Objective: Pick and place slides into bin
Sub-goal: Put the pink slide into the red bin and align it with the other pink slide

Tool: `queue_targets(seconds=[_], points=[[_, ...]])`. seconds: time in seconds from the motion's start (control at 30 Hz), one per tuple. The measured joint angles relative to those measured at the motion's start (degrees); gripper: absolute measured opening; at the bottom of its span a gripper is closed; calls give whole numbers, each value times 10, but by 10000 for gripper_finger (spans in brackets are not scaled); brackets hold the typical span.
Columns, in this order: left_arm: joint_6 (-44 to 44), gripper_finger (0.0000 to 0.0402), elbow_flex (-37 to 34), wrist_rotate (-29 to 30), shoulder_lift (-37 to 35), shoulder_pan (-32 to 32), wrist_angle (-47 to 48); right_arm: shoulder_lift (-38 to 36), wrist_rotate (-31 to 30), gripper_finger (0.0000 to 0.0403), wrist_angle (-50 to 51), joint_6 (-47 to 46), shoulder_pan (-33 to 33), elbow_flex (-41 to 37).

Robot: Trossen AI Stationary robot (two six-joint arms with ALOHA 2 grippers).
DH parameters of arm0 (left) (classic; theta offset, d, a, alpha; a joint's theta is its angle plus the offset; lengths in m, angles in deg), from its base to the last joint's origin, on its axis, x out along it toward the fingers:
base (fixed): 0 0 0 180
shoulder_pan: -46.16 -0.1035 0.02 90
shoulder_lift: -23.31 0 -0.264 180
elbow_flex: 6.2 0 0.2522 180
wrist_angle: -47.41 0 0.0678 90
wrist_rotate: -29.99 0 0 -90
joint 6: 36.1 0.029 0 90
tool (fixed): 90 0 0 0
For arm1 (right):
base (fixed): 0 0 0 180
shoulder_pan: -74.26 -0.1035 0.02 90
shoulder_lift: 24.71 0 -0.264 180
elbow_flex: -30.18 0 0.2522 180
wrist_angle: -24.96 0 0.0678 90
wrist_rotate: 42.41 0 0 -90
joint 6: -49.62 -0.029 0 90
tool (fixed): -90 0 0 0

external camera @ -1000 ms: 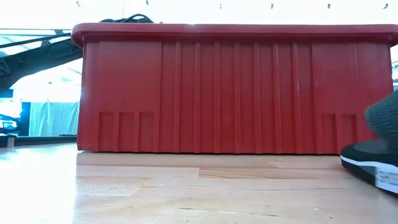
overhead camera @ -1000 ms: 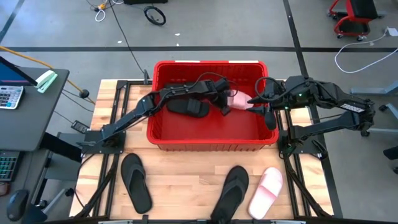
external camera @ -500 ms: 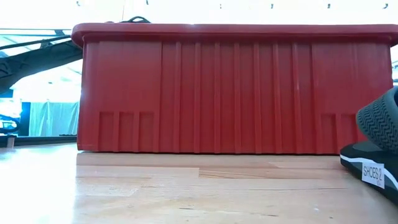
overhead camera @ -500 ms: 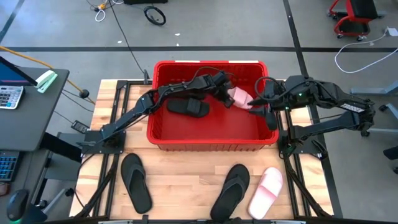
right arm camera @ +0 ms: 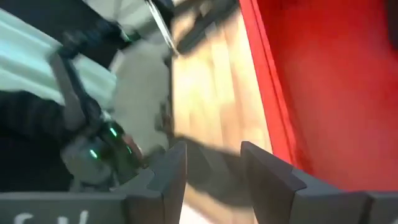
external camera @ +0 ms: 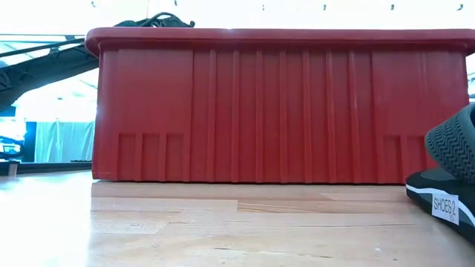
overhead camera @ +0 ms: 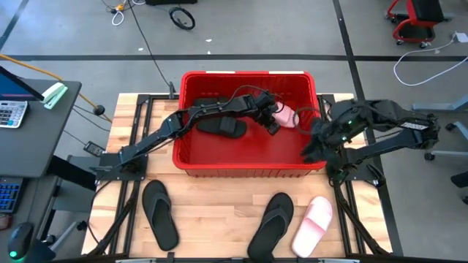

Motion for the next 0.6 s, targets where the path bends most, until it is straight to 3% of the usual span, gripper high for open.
queue_targets(seconds=[0.2, 0.47, 0.6], points=[[-60, 8, 3, -20, -12, -9, -27, 12, -76, 157, 123, -14, -51, -4], [-71, 28, 7, -47, -102, -11, -103, 14, -60, 157, 123, -115, -156, -77], [-77, 22, 5, -53, -146, -7, -117, 14, -23, 157, 92, -201, -211, -127]])
